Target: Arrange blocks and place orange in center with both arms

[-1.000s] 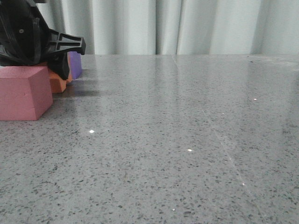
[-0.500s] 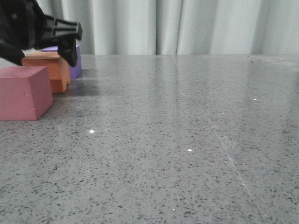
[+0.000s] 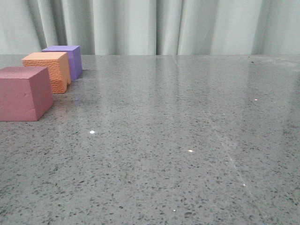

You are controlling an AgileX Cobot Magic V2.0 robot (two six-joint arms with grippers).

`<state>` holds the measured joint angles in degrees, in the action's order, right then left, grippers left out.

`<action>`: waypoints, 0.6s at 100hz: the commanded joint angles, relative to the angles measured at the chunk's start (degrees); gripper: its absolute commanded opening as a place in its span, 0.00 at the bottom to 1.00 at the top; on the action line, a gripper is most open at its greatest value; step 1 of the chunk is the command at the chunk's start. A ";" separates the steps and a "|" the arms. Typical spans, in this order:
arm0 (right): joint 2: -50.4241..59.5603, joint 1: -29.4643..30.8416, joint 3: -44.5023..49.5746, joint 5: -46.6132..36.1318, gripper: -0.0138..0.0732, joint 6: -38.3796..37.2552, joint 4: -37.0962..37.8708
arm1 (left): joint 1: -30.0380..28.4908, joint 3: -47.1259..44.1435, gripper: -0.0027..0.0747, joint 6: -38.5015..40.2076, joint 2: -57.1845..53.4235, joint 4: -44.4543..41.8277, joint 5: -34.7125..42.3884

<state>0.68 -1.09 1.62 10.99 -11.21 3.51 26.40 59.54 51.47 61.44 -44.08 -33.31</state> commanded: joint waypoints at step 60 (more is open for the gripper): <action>1.11 0.36 -0.84 -4.57 0.02 0.48 0.08 | 0.59 -27.57 0.06 -0.65 -33.90 -2.37 -2.31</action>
<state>0.68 -1.09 1.62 10.99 -11.21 3.51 26.40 30.91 50.95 28.49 -45.19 -37.01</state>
